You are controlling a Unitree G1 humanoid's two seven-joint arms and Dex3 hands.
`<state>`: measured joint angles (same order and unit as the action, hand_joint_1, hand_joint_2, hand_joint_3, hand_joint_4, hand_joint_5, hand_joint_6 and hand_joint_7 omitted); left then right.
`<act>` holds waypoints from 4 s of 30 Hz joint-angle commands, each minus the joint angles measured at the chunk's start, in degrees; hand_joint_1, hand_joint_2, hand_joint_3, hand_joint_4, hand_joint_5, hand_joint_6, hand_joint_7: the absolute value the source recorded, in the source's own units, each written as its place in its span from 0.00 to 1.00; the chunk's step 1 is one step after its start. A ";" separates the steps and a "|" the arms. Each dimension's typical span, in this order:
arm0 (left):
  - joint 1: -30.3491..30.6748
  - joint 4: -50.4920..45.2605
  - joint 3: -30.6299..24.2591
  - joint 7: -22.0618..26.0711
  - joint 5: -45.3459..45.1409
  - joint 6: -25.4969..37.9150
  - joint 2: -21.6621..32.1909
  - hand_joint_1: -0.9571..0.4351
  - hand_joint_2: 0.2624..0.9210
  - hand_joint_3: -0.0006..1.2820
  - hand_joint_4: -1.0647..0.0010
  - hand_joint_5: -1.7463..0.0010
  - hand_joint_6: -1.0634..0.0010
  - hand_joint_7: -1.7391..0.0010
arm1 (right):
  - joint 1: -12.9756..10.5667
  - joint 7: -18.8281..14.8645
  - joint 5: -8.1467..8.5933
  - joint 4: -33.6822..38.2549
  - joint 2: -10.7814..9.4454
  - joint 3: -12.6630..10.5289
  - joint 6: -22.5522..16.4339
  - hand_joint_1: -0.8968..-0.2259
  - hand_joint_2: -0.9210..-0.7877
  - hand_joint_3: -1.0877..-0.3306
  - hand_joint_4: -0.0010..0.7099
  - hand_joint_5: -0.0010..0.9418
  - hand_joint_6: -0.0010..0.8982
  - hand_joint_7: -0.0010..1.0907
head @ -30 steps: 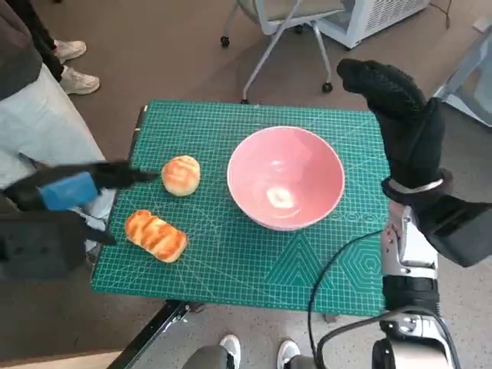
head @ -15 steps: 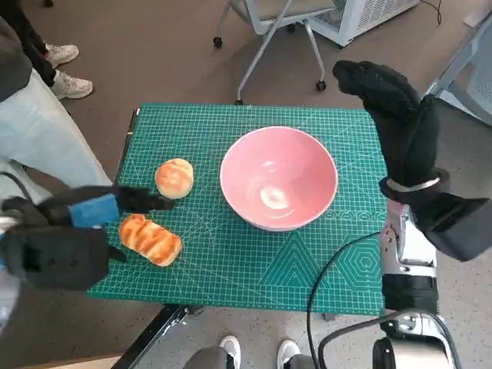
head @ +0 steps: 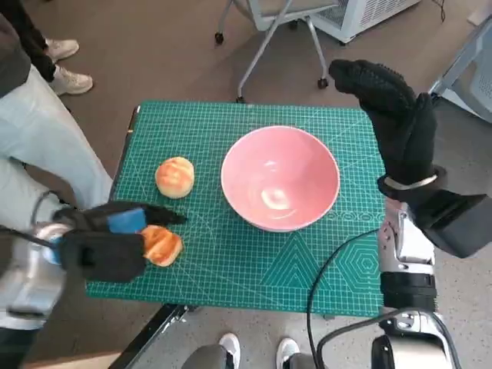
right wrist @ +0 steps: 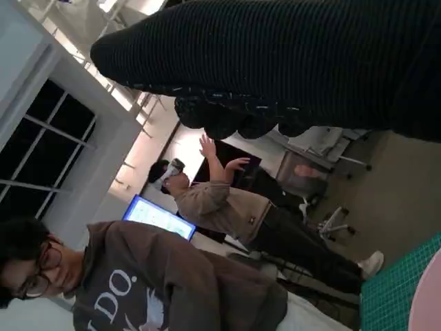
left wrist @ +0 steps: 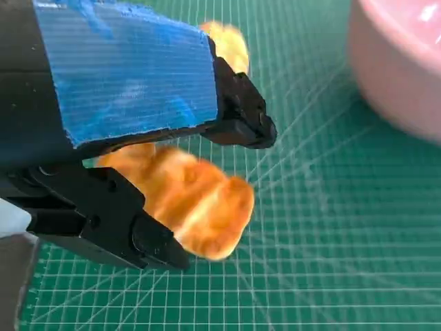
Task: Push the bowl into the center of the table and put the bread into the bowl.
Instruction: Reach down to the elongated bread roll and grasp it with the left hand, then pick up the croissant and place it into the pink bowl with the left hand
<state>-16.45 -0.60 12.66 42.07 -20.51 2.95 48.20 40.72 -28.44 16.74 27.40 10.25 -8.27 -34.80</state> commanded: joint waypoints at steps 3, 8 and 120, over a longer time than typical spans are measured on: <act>-1.68 4.06 2.15 -1.73 -3.78 -1.28 -1.48 0.73 0.77 0.03 0.65 0.99 0.52 0.99 | -1.14 -0.92 1.11 0.02 0.40 -0.38 1.17 0.35 0.00 0.48 0.22 0.00 0.00 0.50; -2.25 7.09 3.77 -2.42 -6.31 -1.73 -2.24 0.74 0.82 0.03 0.57 0.98 0.45 0.98 | -1.25 -1.29 1.93 -0.01 0.56 -0.81 1.29 0.35 0.00 0.49 0.22 0.00 0.00 0.50; -37.39 27.92 1.80 -0.35 8.34 -12.71 -26.25 0.45 0.84 0.00 1.00 1.00 0.86 1.00 | -3.29 0.00 1.64 1.03 1.21 -3.15 -2.80 0.36 0.00 0.57 0.30 0.00 0.17 0.26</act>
<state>-55.10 28.90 14.72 40.94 -12.87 -10.51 21.61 38.21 -28.79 18.79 28.02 11.89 -11.72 -37.87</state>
